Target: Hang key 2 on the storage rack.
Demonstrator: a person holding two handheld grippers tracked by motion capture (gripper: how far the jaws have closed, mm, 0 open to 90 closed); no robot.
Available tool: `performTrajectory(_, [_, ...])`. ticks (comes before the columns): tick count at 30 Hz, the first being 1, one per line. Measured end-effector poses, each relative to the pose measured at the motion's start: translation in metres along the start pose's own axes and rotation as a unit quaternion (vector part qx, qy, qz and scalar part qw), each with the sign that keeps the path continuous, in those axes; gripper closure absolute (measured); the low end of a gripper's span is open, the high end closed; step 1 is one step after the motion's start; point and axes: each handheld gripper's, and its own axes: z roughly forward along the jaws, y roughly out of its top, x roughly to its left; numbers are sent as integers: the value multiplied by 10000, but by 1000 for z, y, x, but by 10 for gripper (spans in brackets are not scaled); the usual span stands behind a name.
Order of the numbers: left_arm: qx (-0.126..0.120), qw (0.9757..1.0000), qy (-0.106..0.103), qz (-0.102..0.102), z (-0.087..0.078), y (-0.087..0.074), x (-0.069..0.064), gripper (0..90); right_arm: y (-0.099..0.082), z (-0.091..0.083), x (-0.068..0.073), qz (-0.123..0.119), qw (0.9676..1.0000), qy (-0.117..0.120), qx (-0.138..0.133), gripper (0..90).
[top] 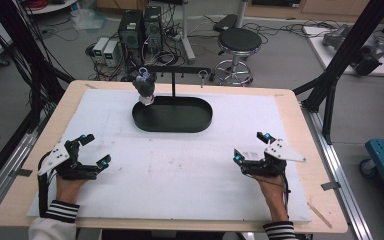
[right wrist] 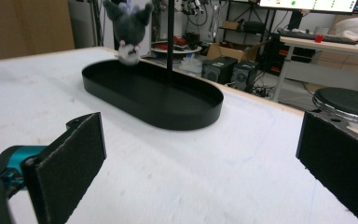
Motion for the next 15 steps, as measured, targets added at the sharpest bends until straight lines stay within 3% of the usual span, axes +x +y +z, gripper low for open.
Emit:
performTrajectory(10, [7,10000,1,2,0,0,0,17,-35,-1,3,235,9996,-83,-123,6])
performTrajectory(15, [4,10000,0,2,0,0,0,17,-36,-1,5,175,9996,-186,-155,6])
